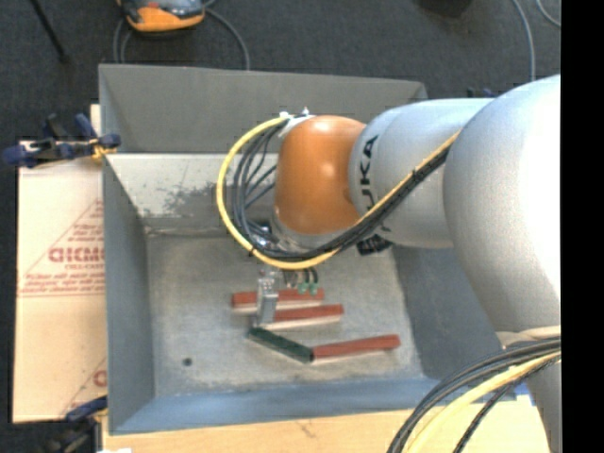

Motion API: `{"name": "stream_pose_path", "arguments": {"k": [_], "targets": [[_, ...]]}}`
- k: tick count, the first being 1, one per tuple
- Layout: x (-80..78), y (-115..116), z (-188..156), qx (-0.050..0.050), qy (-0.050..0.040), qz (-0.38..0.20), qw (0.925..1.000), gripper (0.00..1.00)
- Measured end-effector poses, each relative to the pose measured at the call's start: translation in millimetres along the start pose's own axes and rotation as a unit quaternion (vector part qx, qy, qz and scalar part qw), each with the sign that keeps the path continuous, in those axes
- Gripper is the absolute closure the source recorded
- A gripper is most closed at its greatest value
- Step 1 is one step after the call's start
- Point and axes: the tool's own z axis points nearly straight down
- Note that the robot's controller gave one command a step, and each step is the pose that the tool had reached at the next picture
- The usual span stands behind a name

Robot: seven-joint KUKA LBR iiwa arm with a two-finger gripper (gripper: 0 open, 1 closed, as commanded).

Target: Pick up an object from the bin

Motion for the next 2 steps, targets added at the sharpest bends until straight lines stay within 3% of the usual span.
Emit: {"name": "stream_pose_path", "arguments": {"k": [1,2], "targets": [[-0.3,0,0,0.0,-0.0003,0.0,1.0,0.0],[-16.5,-20,41,0.001,-0.0028,-0.198,0.9801,1.0]]}}
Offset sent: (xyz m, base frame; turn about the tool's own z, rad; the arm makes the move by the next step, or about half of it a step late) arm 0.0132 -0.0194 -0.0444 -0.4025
